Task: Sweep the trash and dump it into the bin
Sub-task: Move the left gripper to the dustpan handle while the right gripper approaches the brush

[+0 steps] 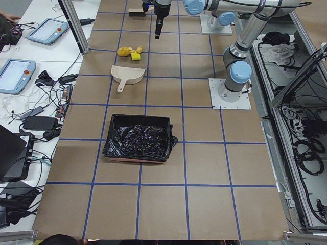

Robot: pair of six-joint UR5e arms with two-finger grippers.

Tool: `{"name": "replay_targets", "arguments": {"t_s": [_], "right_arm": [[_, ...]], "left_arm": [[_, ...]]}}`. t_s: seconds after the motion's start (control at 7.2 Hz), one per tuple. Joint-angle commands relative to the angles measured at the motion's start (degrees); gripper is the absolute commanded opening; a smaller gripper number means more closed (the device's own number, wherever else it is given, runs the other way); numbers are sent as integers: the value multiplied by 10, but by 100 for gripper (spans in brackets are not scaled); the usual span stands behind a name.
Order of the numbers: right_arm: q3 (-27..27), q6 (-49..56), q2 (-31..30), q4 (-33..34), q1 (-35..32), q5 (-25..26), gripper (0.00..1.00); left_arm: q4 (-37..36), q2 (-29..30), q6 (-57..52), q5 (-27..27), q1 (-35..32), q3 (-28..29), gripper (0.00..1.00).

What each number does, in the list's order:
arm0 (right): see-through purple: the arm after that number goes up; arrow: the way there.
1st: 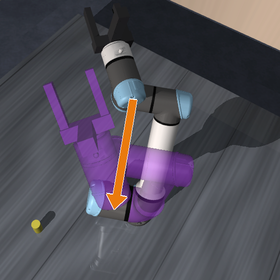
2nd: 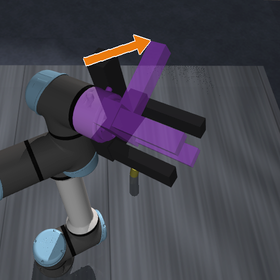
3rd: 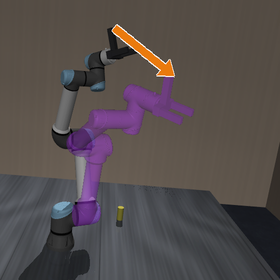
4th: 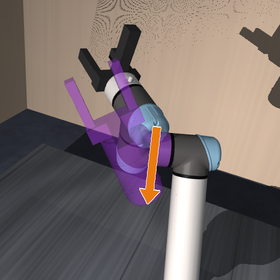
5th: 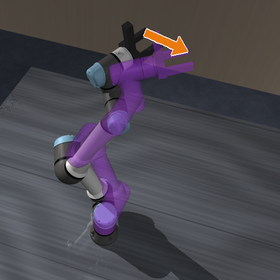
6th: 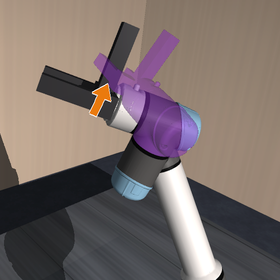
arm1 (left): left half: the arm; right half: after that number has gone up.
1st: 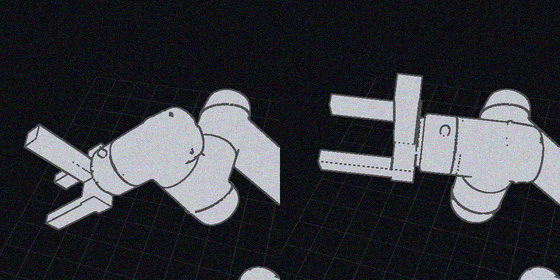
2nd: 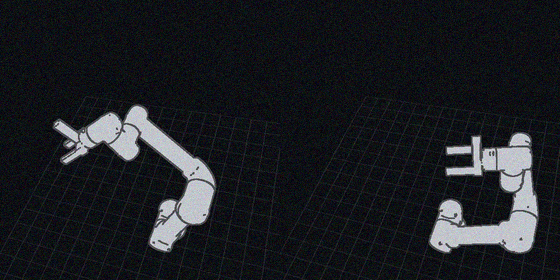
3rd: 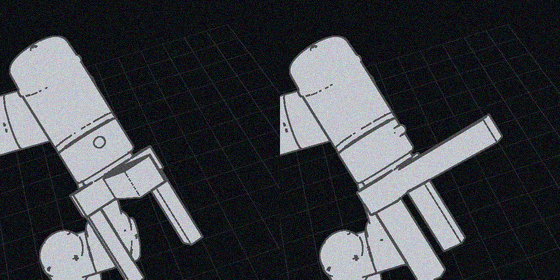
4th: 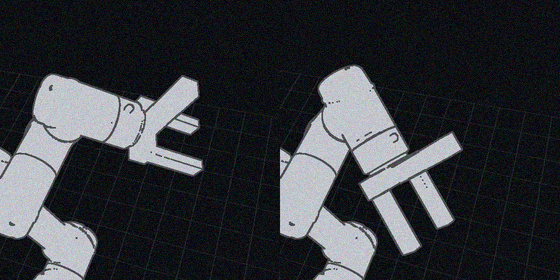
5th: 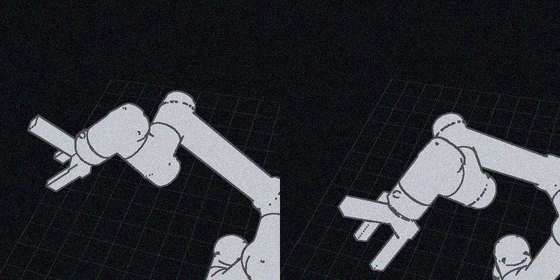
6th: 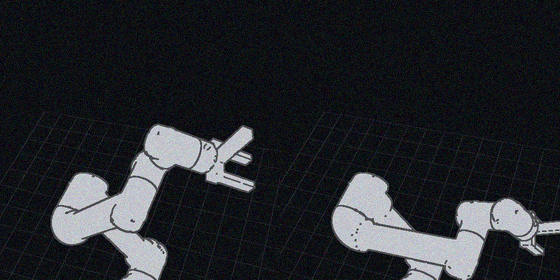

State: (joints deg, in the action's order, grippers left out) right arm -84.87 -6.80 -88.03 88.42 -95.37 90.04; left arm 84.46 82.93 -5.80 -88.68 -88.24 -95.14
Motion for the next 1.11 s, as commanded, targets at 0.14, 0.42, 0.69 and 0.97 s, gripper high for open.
{"name": "replay_targets", "arguments": {"t_s": [0.14, 0.42, 0.69, 0.97], "right_arm": [[0, 3, 1, 1, 3, 1, 100], [-6, 6, 7, 4, 12, 3, 100], [-6, 28, 44, 14, 32, 8, 100], [-7, 61, 89, 24, 96, 10, 100]], "left_arm": [[-33, 28, 5, -1, 1, 0, 99], [-92, 68, -72, -2, 3, 7, 100], [-120, 110, -223, -8, 11, 8, 100], [-135, 166, -322, -7, 25, 8, 100]]}}
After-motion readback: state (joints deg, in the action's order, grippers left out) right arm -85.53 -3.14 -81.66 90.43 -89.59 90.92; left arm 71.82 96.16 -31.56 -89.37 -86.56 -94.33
